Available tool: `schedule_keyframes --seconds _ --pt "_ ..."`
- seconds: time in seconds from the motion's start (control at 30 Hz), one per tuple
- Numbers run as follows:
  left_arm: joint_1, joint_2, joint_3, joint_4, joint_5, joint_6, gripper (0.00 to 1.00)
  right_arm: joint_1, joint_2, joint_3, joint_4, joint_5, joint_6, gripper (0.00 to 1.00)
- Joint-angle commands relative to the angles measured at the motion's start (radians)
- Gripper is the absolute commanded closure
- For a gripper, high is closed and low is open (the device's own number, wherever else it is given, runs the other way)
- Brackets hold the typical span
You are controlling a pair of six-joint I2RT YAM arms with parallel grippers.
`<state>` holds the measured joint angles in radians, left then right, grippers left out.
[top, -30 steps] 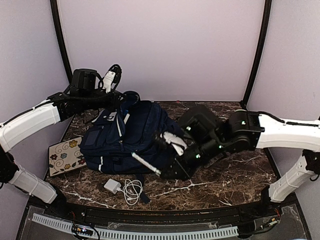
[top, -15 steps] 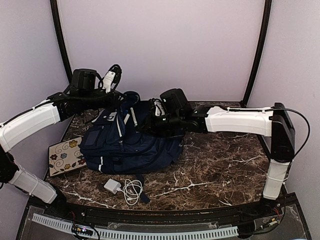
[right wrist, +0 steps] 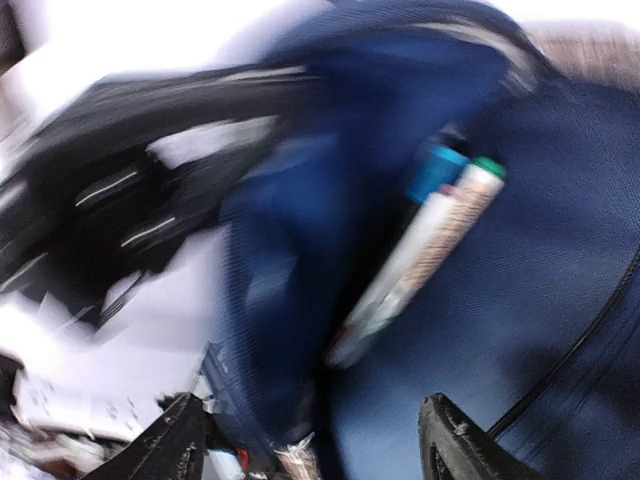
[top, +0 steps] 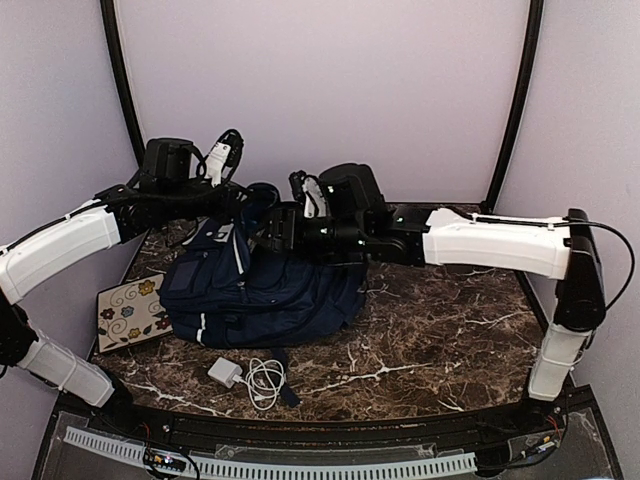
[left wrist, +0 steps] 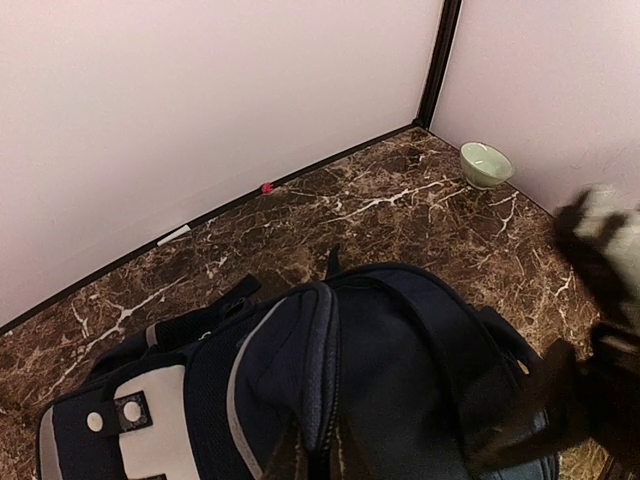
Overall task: Pack the student bag
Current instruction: Place the pen in the upper front pocket of the bag, then pick up the charger from the center of the board.
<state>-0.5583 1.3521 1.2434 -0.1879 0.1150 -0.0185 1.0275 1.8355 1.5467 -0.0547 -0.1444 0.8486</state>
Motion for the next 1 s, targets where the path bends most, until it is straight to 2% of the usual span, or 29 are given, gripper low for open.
schedule_keyframes --seconds 0.0,0.07,0.17,0.3,0.43,0.53,0.63,0.87,0.97 --pt "0.013 -0.076 0.020 0.160 -0.013 0.018 1.00 0.229 -0.145 -0.020 -0.054 0.214 -0.482 0.22" --pt "0.013 -0.073 0.021 0.159 -0.014 0.018 1.00 0.316 -0.116 -0.006 -0.131 0.212 -0.598 0.18" --pt "0.015 -0.070 0.021 0.159 -0.010 0.016 1.00 0.388 0.025 0.093 -0.313 0.243 -0.627 0.14" --pt "0.014 -0.072 0.021 0.160 -0.011 0.015 1.00 0.452 0.293 0.375 -0.598 0.361 -0.642 0.09" --pt "0.014 -0.076 0.019 0.159 -0.012 0.018 1.00 0.471 0.518 0.623 -0.759 0.480 -0.631 0.05" --pt "0.014 -0.076 0.019 0.159 -0.011 0.019 1.00 0.470 0.604 0.728 -0.807 0.549 -0.604 0.01" --pt "0.014 -0.076 0.019 0.160 -0.012 0.020 1.00 0.462 0.641 0.737 -0.829 0.563 -0.561 0.00" --pt "0.014 -0.065 0.019 0.159 -0.008 0.019 1.00 0.439 0.698 0.744 -0.837 0.514 -0.484 0.01" --pt "0.014 -0.064 0.019 0.159 -0.011 0.020 1.00 0.439 0.726 0.763 -0.812 0.443 -0.478 0.05"
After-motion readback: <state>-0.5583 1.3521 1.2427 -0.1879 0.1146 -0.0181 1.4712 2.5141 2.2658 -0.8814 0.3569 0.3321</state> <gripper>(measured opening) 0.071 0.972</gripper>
